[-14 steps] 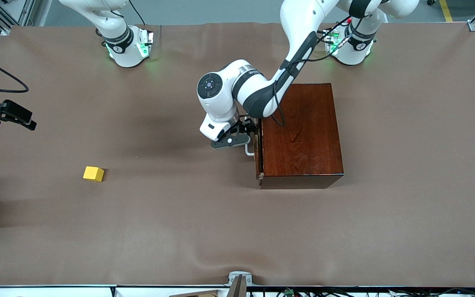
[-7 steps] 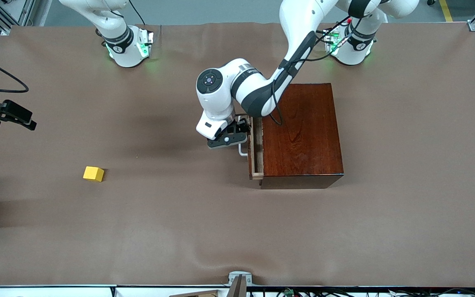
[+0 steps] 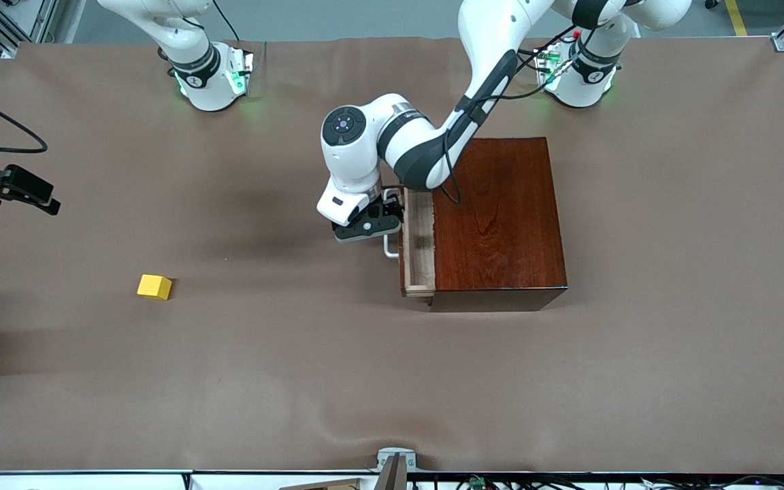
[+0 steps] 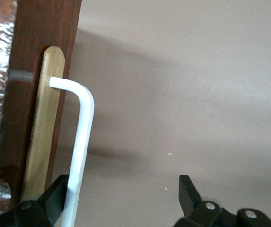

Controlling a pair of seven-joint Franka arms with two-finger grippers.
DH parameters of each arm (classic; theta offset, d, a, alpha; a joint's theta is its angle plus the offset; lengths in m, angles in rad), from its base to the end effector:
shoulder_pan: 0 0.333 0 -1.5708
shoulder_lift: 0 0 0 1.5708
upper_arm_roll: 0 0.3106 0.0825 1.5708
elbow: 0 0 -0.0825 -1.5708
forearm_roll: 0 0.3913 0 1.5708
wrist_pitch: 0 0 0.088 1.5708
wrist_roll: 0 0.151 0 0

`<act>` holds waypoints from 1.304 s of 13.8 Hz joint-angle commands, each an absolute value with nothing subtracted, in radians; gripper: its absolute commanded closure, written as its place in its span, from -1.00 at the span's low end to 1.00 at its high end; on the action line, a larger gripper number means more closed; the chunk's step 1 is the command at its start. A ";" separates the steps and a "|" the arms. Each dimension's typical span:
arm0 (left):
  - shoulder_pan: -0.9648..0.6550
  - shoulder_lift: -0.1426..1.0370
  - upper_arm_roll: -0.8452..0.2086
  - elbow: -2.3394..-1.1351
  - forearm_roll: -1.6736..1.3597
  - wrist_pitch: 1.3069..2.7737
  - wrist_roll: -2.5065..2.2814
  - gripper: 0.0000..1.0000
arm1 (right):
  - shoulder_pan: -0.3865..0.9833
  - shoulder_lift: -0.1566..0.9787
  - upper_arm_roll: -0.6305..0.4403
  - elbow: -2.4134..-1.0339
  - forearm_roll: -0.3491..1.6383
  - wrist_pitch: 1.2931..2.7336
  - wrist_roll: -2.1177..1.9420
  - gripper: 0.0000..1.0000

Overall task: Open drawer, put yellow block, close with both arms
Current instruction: 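Pull the drawer open by its handle with the left gripper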

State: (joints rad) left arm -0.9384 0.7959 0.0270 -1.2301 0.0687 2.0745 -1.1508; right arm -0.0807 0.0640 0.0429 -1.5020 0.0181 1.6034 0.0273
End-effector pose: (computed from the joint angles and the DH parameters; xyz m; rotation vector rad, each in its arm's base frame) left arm 0.4686 -0.6018 0.2473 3.1220 0.3118 0.1471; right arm 0.5863 -0.0202 0.5745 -3.1187 0.1022 -0.0586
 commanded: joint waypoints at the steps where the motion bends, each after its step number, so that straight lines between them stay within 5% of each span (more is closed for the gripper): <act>1: -0.959 0.825 0.031 -1.197 0.049 2.120 -1.195 -1.00 | -0.077 0.061 0.041 -1.503 0.020 1.608 0.026 -1.00; 18: -0.988 0.845 0.028 -1.195 0.049 2.264 -1.218 -1.00 | -0.081 0.069 0.041 -1.505 0.020 1.598 0.023 -1.00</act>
